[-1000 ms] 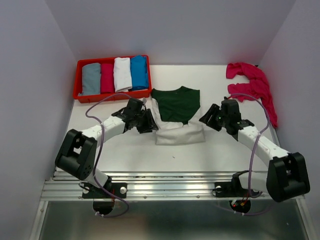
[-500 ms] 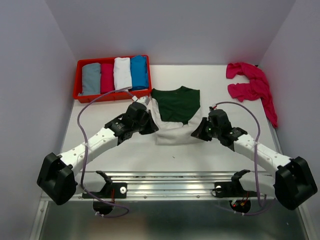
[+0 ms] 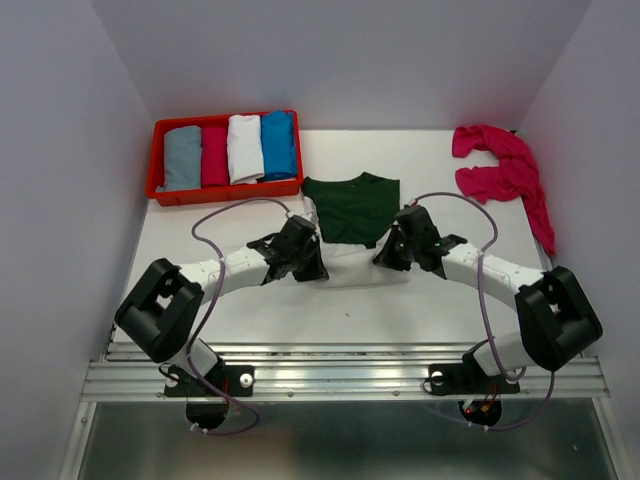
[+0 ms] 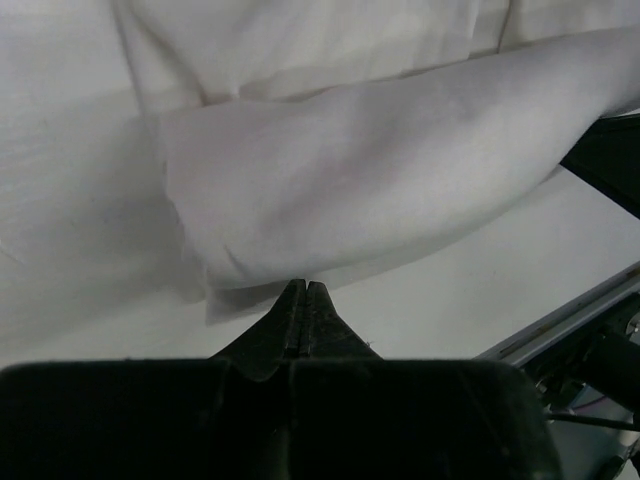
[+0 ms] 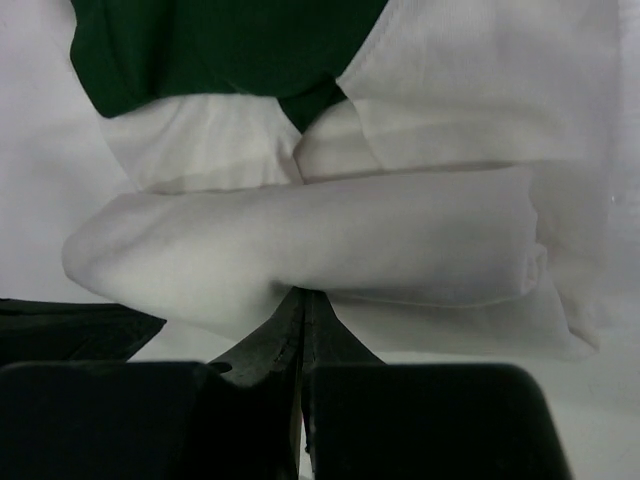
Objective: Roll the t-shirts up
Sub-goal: Roll the T-shirt to the center of the board.
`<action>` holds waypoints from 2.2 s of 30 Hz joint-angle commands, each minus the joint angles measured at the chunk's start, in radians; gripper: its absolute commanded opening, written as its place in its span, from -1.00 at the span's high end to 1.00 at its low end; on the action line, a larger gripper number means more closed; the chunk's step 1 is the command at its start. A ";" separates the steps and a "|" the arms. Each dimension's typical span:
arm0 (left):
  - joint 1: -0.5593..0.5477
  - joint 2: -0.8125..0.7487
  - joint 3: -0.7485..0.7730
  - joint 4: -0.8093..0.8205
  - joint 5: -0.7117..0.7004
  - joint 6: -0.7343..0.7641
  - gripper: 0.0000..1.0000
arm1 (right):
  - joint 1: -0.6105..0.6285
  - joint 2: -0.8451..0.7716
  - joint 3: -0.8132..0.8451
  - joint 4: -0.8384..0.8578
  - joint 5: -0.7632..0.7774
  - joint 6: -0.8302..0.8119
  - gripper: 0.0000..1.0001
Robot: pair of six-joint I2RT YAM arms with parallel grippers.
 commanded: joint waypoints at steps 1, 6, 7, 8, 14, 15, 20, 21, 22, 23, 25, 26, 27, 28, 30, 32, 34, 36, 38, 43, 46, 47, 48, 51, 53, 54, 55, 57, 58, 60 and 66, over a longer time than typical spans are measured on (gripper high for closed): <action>0.015 0.031 0.107 0.049 -0.043 0.041 1.00 | 0.005 0.079 0.090 0.041 0.100 -0.023 0.98; 0.038 0.074 0.135 0.063 -0.077 0.055 1.00 | 0.005 0.141 0.154 0.041 0.195 -0.069 0.98; 0.041 0.098 0.137 0.067 -0.071 0.057 1.00 | 0.005 0.151 0.164 0.041 0.216 -0.087 0.98; 0.043 0.111 0.144 0.070 -0.068 0.057 1.00 | 0.005 0.177 0.176 0.039 0.223 -0.095 0.98; 0.041 0.114 0.150 0.066 -0.022 0.043 1.00 | 0.005 0.231 0.193 0.039 0.178 -0.101 0.99; 0.041 0.105 0.149 0.064 -0.023 0.040 1.00 | 0.005 0.219 0.187 0.038 0.174 -0.100 0.99; 0.047 0.099 0.166 0.051 -0.061 0.037 1.00 | 0.005 0.122 0.145 0.027 0.232 -0.106 0.99; 0.052 0.106 0.169 0.052 -0.057 0.038 1.00 | 0.005 0.109 0.139 0.021 0.249 -0.112 0.99; 0.055 0.126 0.172 0.052 -0.052 0.040 1.00 | 0.005 0.095 0.135 0.015 0.282 -0.126 0.99; 0.058 0.137 0.176 0.051 -0.049 0.044 1.00 | 0.005 0.092 0.125 0.006 0.298 -0.130 0.99; 0.063 0.157 0.177 0.052 -0.045 0.047 1.00 | -0.004 0.095 0.118 -0.001 0.321 -0.140 0.99; 0.067 0.174 0.173 0.054 -0.041 0.049 1.00 | -0.004 0.105 0.110 -0.001 0.348 -0.143 0.99; 0.070 0.181 0.170 0.055 -0.038 0.050 1.00 | -0.018 0.111 0.105 0.001 0.364 -0.146 0.99; 0.073 0.192 0.166 0.060 -0.038 0.052 1.00 | -0.018 0.122 0.095 0.001 0.384 -0.146 0.99; 0.077 0.203 0.155 0.069 -0.035 0.052 1.00 | -0.032 0.173 0.093 0.006 0.395 -0.150 0.99; 0.078 0.214 0.155 0.072 -0.026 0.058 1.00 | -0.032 0.211 0.099 0.003 0.405 -0.158 0.99; 0.077 0.211 0.160 0.060 -0.018 0.067 1.00 | -0.032 0.233 0.104 -0.002 0.395 -0.157 0.99; 0.077 0.172 0.167 0.041 -0.025 0.069 1.00 | -0.032 0.210 0.104 -0.007 0.372 -0.150 0.99; 0.077 0.113 0.172 0.011 -0.022 0.072 1.00 | -0.012 0.147 0.105 -0.004 0.361 -0.163 0.99; 0.073 0.037 0.207 -0.025 -0.005 0.077 1.00 | 0.042 0.061 0.147 -0.037 0.367 -0.144 0.99; 0.073 0.046 0.227 -0.026 -0.008 0.075 1.00 | 0.066 0.046 0.144 0.007 0.300 -0.127 0.98; 0.075 0.069 0.241 -0.034 -0.018 0.078 1.00 | 0.078 0.067 0.148 0.021 0.274 -0.118 0.99; 0.075 0.086 0.249 -0.040 -0.023 0.081 1.00 | 0.079 0.084 0.164 0.021 0.258 -0.114 0.99; 0.077 0.134 0.264 -0.041 -0.040 0.083 1.00 | 0.091 0.151 0.174 0.068 0.174 -0.101 0.99; 0.080 0.158 0.262 -0.046 -0.066 0.078 1.00 | 0.091 0.215 0.185 0.094 0.105 -0.106 0.99; 0.080 0.168 0.262 -0.051 -0.078 0.072 1.00 | 0.091 0.216 0.190 0.096 0.092 -0.107 0.99; 0.081 0.175 0.258 -0.054 -0.087 0.069 1.00 | 0.091 0.263 0.196 0.095 0.095 -0.107 0.99; 0.084 0.197 0.235 -0.054 -0.110 0.057 1.00 | 0.091 0.302 0.201 0.095 0.111 -0.104 0.99; 0.089 0.209 0.224 -0.046 -0.110 0.052 1.00 | 0.091 0.331 0.199 0.092 0.120 -0.106 0.99; 0.092 0.227 0.203 -0.038 -0.112 0.050 1.00 | 0.091 0.334 0.193 0.087 0.125 -0.109 0.99; 0.109 0.214 0.207 -0.066 -0.100 0.076 1.00 | 0.091 0.147 0.176 0.018 0.246 -0.132 0.99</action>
